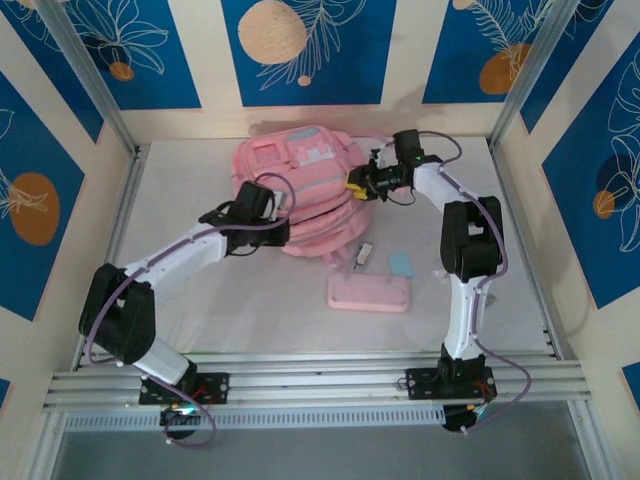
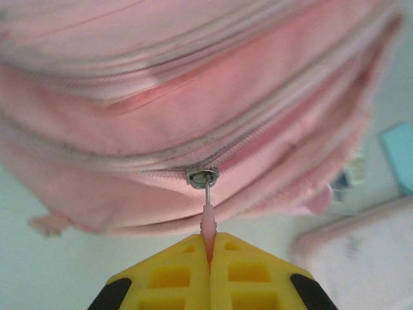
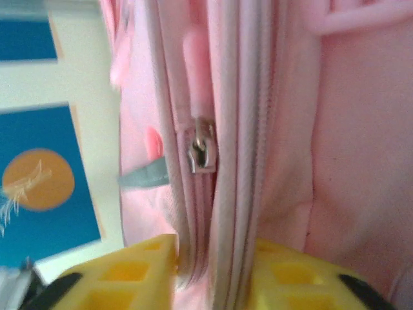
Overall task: Pack the student bag
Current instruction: Unzip the student bag at the top-center of the table.
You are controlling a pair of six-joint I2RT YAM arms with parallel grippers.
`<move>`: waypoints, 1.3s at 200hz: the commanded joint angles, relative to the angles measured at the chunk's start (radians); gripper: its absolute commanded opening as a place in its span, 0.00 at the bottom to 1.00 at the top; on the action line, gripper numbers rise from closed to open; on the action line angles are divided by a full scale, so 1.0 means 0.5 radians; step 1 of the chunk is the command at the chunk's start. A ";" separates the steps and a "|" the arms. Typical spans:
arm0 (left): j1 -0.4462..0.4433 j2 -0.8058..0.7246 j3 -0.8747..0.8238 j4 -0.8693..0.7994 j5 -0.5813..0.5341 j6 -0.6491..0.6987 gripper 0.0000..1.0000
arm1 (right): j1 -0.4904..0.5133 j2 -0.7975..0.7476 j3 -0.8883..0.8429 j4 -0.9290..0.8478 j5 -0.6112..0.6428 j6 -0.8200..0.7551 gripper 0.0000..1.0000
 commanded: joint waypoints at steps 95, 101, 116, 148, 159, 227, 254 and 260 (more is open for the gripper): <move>-0.109 0.318 0.443 0.214 0.210 -0.139 0.00 | 0.028 -0.961 -1.244 0.552 0.312 0.518 0.77; -0.109 0.311 0.432 0.214 0.213 -0.143 0.00 | 0.051 -0.959 -1.296 0.658 0.286 0.595 0.78; -0.110 0.284 0.394 0.209 0.215 -0.148 0.00 | 0.114 -0.911 -1.338 0.917 0.255 0.757 0.78; -0.121 0.218 0.285 0.222 0.228 -0.180 0.00 | 0.237 -0.685 -1.180 0.988 0.386 0.848 0.79; -0.124 0.194 0.257 0.235 0.238 -0.196 0.00 | 0.263 -0.591 -1.166 1.036 0.436 0.916 0.79; -0.120 0.113 0.120 0.190 0.072 -0.092 0.00 | 0.325 -0.382 -1.152 1.378 0.625 1.052 0.00; 0.016 0.094 0.049 -0.060 -0.174 0.102 0.00 | 0.302 -0.455 -1.210 1.374 0.617 1.025 0.00; 0.056 0.087 0.020 -0.116 -0.247 0.146 0.00 | 0.301 -0.470 -1.221 1.376 0.606 1.023 0.00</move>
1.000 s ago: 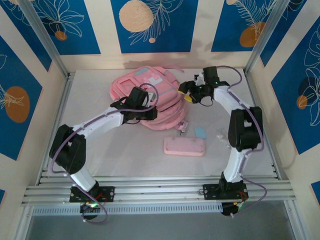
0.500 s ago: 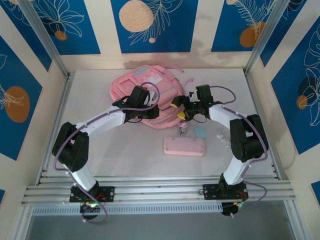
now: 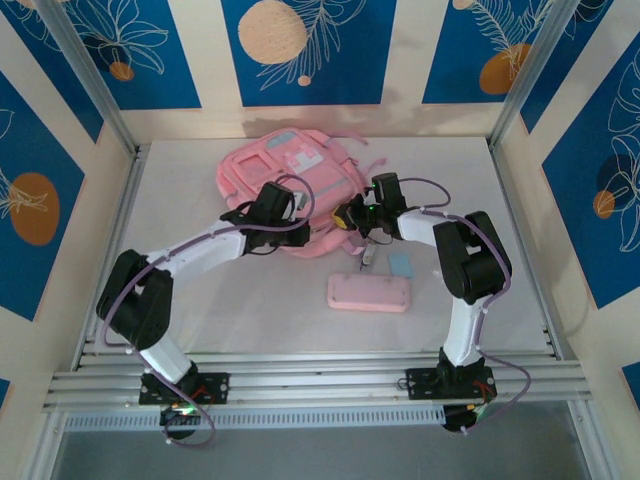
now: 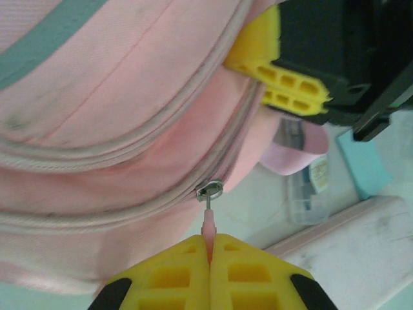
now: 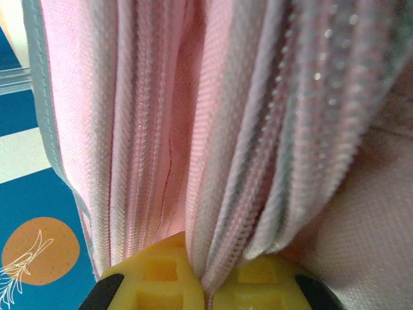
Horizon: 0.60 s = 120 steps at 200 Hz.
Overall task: Pack the student bag
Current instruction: Unzip the student bag at the top-center of the table.
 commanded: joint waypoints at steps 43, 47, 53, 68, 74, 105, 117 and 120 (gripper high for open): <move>0.508 -0.191 -0.240 -0.270 -0.654 0.374 0.00 | -0.034 -0.122 -0.006 0.052 -0.016 -0.078 0.00; 0.534 -0.194 -0.248 -0.237 -0.690 0.374 0.00 | -0.029 -0.123 -0.003 0.050 -0.024 -0.078 0.00; 0.571 -0.192 -0.256 -0.175 -0.745 0.382 0.00 | -0.023 -0.124 0.000 0.050 -0.036 -0.075 0.00; 0.658 -0.153 -0.223 -0.045 -0.862 0.377 0.00 | 0.001 -0.120 0.013 0.064 -0.061 -0.066 0.00; 0.683 -0.129 -0.203 0.017 -0.916 0.380 0.00 | 0.013 -0.114 0.023 0.062 -0.069 -0.060 0.00; 0.822 0.064 -0.037 0.162 -1.074 0.355 0.00 | 0.101 -0.067 0.081 0.092 -0.115 -0.007 0.00; 0.853 0.108 0.020 0.143 -1.008 0.329 0.00 | 0.142 -0.038 0.110 0.122 -0.145 0.018 0.00; 0.853 0.114 0.026 0.138 -0.991 0.324 0.00 | 0.150 -0.031 0.120 0.130 -0.157 0.022 0.00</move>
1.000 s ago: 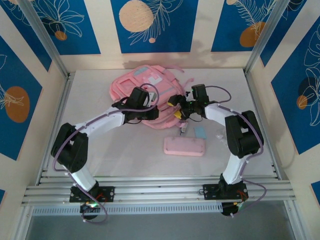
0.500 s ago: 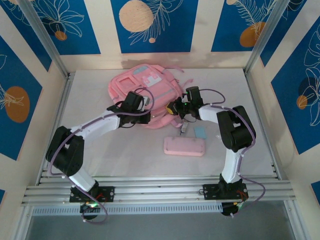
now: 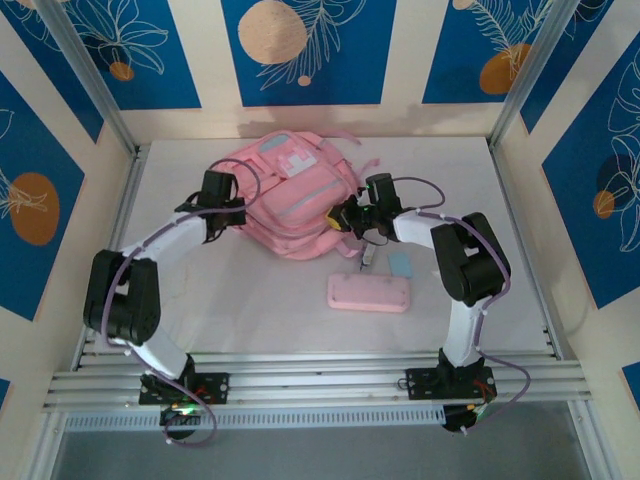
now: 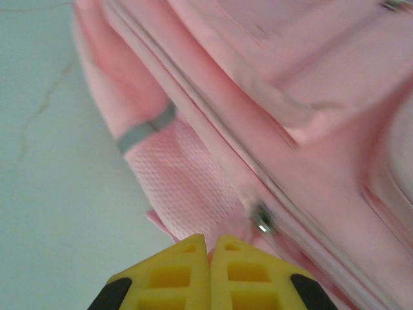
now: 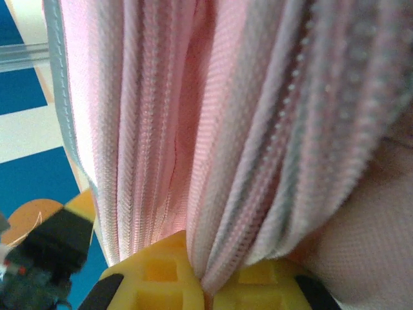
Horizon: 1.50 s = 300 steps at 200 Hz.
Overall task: Pack the student bag
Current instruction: Unzip the student bag at the top-center of the table, then rotate the pencil case at the bottom-center of the table.
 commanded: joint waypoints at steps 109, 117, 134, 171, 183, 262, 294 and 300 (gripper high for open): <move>-0.004 -0.369 -0.150 -0.031 0.537 -0.200 1.00 | 0.123 -0.504 0.345 -1.359 0.360 -1.136 1.00; -0.014 -0.402 -0.179 -0.001 0.575 -0.228 1.00 | 0.103 -0.564 0.312 -1.443 0.445 -1.153 0.99; -0.039 -0.445 -0.215 0.044 0.602 -0.249 1.00 | 0.066 -0.698 0.196 -1.506 0.587 -1.172 0.99; -0.144 -0.454 -0.267 0.224 0.541 -0.244 1.00 | -0.033 -0.823 0.019 -1.626 0.745 -1.145 0.99; -0.180 -0.422 -0.214 0.170 0.520 -0.237 1.00 | -0.038 -0.794 0.002 -1.654 0.770 -1.134 0.97; -0.331 -0.330 -0.155 0.220 0.673 -0.270 1.00 | -0.049 -0.852 -0.335 -1.710 0.830 -1.368 0.99; -0.351 -0.283 -0.129 0.205 0.720 -0.274 1.00 | -0.188 -0.880 -0.400 -1.600 0.885 -1.423 0.99; -0.355 -0.280 -0.130 0.205 0.727 -0.274 1.00 | -0.229 -0.879 -0.408 -1.589 0.879 -1.427 1.00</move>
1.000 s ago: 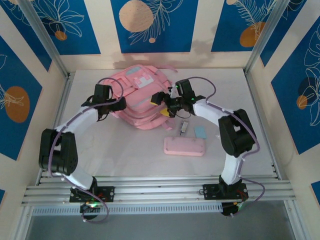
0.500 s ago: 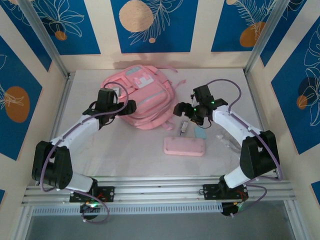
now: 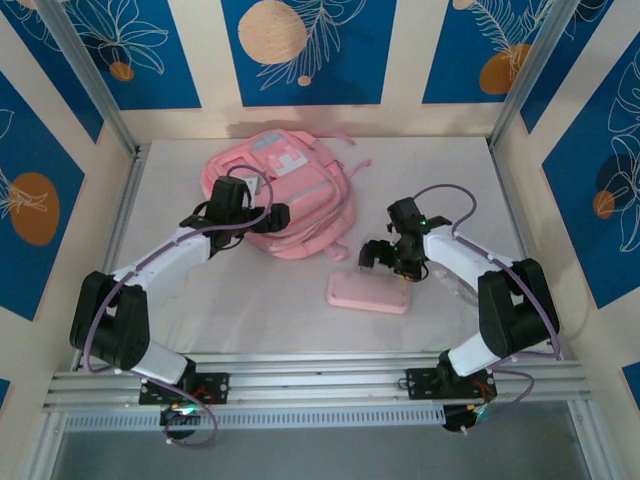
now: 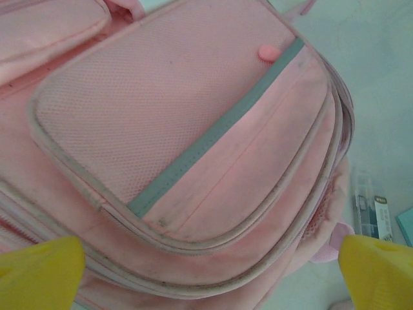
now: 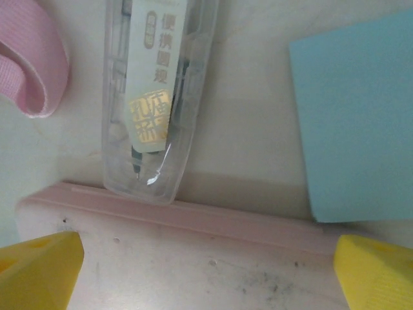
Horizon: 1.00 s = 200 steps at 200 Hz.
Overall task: Pack the student bag
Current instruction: Rotate the pencil case at the bottom-center of the table.
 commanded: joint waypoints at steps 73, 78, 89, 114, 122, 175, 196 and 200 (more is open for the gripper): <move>-0.042 -0.027 -0.056 0.128 0.172 -0.114 1.00 | -0.074 -0.276 -0.347 0.068 -0.306 0.142 1.00; -0.042 -0.028 -0.056 0.126 0.173 -0.117 1.00 | -0.044 -0.309 -0.371 0.070 -0.332 0.185 0.99; -0.042 -0.030 -0.057 0.131 0.171 -0.119 1.00 | 0.037 -0.386 -0.417 0.077 -0.362 0.270 0.99; -0.042 -0.037 -0.053 0.119 0.123 -0.114 1.00 | 0.252 -0.504 -0.453 0.073 -0.365 0.423 0.99; -0.042 -0.038 -0.045 0.104 0.110 -0.101 1.00 | 0.308 -0.515 -0.452 0.063 -0.355 0.425 0.99; -0.042 -0.063 -0.013 0.038 0.079 -0.021 1.00 | 0.554 -0.327 -0.160 -0.174 0.115 -0.141 0.99; -0.042 -0.093 -0.029 0.029 0.058 -0.005 1.00 | 0.656 -0.171 -0.028 -0.212 0.289 -0.342 0.99; -0.042 -0.099 -0.034 0.028 0.054 -0.004 1.00 | 0.672 -0.146 -0.014 -0.206 0.310 -0.379 0.99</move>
